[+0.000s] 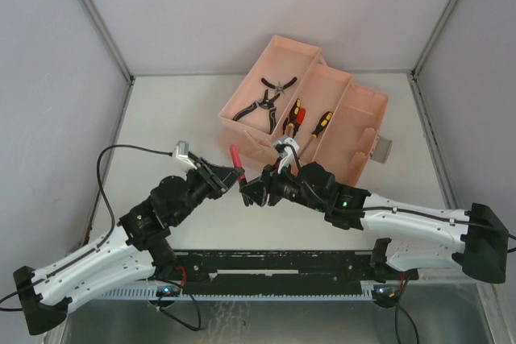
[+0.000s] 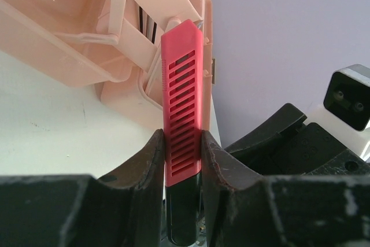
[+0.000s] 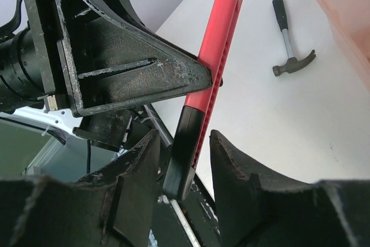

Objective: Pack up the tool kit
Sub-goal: Place the knife in the toolbox.

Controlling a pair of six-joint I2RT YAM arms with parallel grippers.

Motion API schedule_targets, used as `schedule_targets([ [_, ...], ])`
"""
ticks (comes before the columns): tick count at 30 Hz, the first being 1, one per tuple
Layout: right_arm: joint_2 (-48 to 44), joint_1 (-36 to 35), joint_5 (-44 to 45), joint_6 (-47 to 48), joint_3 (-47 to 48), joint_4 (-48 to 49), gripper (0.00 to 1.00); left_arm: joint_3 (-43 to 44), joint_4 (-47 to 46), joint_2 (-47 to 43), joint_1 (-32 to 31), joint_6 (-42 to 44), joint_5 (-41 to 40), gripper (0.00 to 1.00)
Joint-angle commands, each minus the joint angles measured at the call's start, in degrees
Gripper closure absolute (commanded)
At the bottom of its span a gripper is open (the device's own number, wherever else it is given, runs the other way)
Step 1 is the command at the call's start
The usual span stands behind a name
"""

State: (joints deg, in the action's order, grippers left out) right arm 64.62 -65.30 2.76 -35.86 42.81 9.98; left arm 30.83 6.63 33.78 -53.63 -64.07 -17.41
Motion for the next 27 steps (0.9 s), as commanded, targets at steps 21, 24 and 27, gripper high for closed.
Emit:
schedule_targets([
  [21, 2.06, -0.09, 7.01, -1.11, 4.43, -2.53, 0.88, -0.4, -4.77, -0.14, -0.4, -0.63, 1.21, 1.0],
  [24, 1.3, -0.14, 8.59, -1.01, 4.4, -3.35, 0.98, -0.51, -4.64, -0.07, -0.43, -0.41, 1.26, 0.99],
  [27, 0.06, -0.19, 10.6, -1.0, 4.41, -4.47, 1.0, 0.22, -3.32, 0.05, -0.42, 1.97, 1.06, 0.63],
])
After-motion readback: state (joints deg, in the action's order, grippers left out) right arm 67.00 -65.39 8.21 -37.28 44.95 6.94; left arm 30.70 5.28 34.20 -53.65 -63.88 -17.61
